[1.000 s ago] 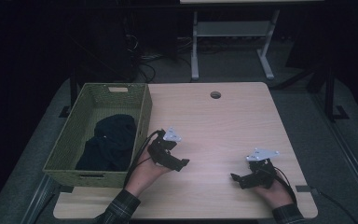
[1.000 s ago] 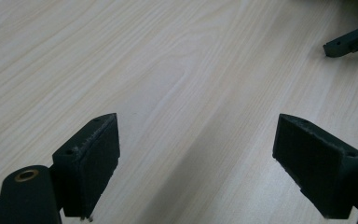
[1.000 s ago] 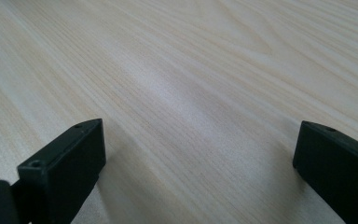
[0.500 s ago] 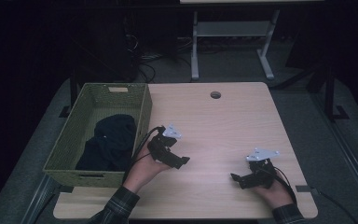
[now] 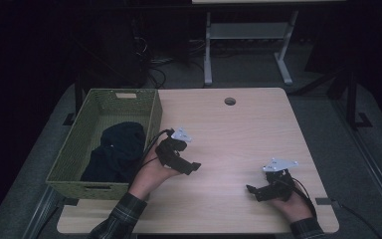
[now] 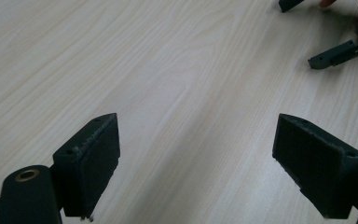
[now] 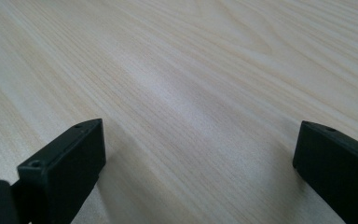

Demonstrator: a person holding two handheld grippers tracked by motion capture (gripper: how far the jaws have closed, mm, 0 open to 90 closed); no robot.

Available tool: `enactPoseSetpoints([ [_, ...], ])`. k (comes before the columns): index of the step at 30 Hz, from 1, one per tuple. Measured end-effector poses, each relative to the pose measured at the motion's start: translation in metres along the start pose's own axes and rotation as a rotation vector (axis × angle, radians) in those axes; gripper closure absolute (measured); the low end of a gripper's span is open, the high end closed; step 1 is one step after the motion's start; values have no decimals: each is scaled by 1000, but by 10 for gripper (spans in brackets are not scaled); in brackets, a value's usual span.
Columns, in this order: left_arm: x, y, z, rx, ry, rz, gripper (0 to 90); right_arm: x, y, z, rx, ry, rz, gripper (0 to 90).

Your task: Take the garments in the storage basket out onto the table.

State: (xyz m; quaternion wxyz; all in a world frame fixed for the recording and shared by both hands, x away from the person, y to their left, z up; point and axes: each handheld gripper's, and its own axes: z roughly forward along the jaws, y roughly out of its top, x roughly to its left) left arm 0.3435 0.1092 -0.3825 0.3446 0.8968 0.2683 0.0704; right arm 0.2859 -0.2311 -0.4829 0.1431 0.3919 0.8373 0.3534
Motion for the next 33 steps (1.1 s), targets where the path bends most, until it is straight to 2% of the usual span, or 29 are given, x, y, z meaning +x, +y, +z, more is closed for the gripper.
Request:
enactPoseSetpoints([
  [3, 1, 3, -3, 3, 2, 8, 145, 0, 0, 0, 0, 0, 0, 20],
  [17, 9, 12, -12, 33, -31, 1, 149, 0, 0, 0, 0, 0, 0, 20],
  [33, 23, 22, -35, 29, -8, -11, 149, 0, 0, 0, 0, 0, 0, 20],
])
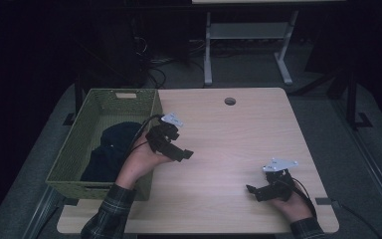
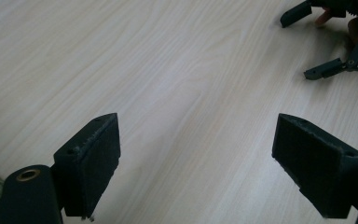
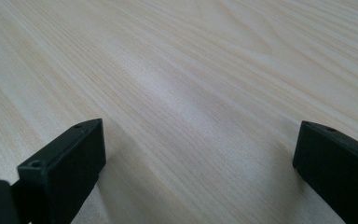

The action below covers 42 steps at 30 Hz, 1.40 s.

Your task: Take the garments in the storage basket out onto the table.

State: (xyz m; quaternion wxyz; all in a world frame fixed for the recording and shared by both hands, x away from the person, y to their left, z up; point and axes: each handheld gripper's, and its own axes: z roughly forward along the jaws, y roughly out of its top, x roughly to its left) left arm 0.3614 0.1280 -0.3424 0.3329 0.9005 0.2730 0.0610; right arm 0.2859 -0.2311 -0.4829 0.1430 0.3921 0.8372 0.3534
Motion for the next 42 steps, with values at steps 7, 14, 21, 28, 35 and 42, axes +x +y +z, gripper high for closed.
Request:
enactPoseSetpoints([
  [7, 3, 4, -7, -14, 3, 3, 165, 0, 0, 0, 0, 0, 0, 20],
  [14, 9, -1, -16, -20, 23, -16, 176, 0, 0, 0, 0, 0, 0, 20],
  [21, 14, -6, -28, -28, 60, -35, 177, 0, 0, 0, -1, 1, 0, 20],
  [28, 18, -10, -38, -35, 80, -44, 177, 0, 0, 0, 1, 1, -1, 20],
  [35, 25, -16, -50, -46, 126, -65, 178, 0, 0, 0, 0, 0, -1, 20],
  [42, 33, -24, -61, -43, 152, -82, 196, 0, 0, 0, 1, 0, 0, 20],
])
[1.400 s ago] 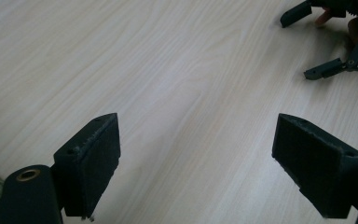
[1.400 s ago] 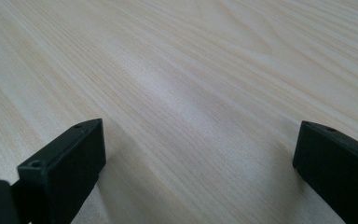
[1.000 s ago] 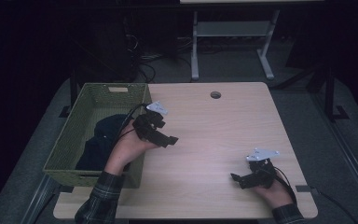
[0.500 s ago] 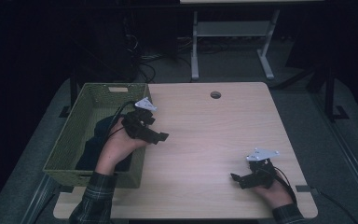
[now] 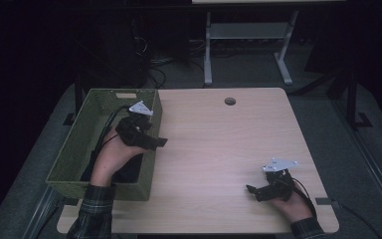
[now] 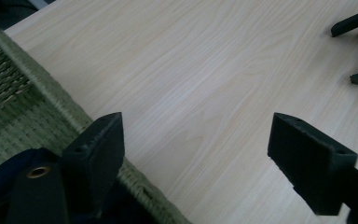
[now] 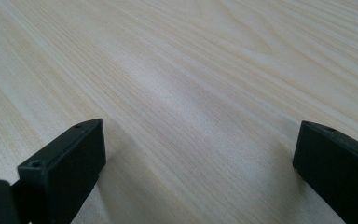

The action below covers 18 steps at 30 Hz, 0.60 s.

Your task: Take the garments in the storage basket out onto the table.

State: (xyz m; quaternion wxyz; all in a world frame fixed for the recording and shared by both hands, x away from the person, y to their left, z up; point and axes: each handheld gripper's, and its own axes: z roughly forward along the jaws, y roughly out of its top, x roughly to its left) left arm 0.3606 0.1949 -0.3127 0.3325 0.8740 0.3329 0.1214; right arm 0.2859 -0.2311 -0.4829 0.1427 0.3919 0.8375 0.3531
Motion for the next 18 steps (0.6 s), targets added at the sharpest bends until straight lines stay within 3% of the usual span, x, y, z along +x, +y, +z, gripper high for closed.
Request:
enactPoseSetpoints([
  [18, 17, -17, -17, 30, 82, -43, 196, 0, 0, 0, 0, 0, 0, 20],
])
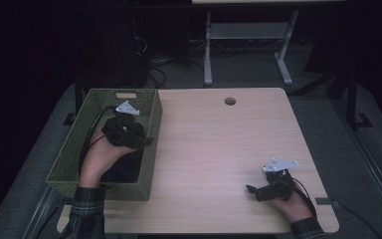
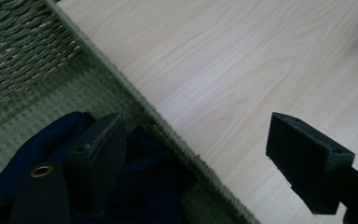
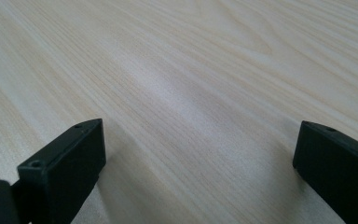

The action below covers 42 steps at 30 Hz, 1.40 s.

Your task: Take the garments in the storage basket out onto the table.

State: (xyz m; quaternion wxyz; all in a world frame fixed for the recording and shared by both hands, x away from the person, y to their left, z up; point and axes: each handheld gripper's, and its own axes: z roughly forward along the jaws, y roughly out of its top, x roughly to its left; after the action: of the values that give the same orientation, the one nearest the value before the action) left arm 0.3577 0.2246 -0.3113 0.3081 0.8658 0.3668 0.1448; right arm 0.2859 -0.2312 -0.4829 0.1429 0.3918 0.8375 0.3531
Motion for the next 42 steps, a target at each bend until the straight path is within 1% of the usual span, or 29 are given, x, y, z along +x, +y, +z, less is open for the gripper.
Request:
enactPoseSetpoints([
  [7, 10, -9, -9, 4, 33, -28, 196, 0, 0, 0, 1, 0, 0, 20],
  [22, 24, -28, -15, 43, 52, -65, 195, 0, 0, 0, 1, 0, 1, 20],
  [25, 27, -32, -14, 59, 56, -67, 192, 0, 0, 0, 0, 0, 0, 20],
  [31, 31, -38, -8, 81, 50, -71, 178, 0, 0, 0, 0, 0, 0, 20],
  [35, 32, -42, -2, 105, 41, -71, 167, 0, 0, 0, 0, 0, 0, 20],
  [38, 33, -45, 3, 130, 44, -69, 156, 0, 0, 0, 0, 2, -1, 20],
  [42, 37, -49, 9, 150, 40, -79, 148, 0, 0, 0, 1, 3, -2, 20],
])
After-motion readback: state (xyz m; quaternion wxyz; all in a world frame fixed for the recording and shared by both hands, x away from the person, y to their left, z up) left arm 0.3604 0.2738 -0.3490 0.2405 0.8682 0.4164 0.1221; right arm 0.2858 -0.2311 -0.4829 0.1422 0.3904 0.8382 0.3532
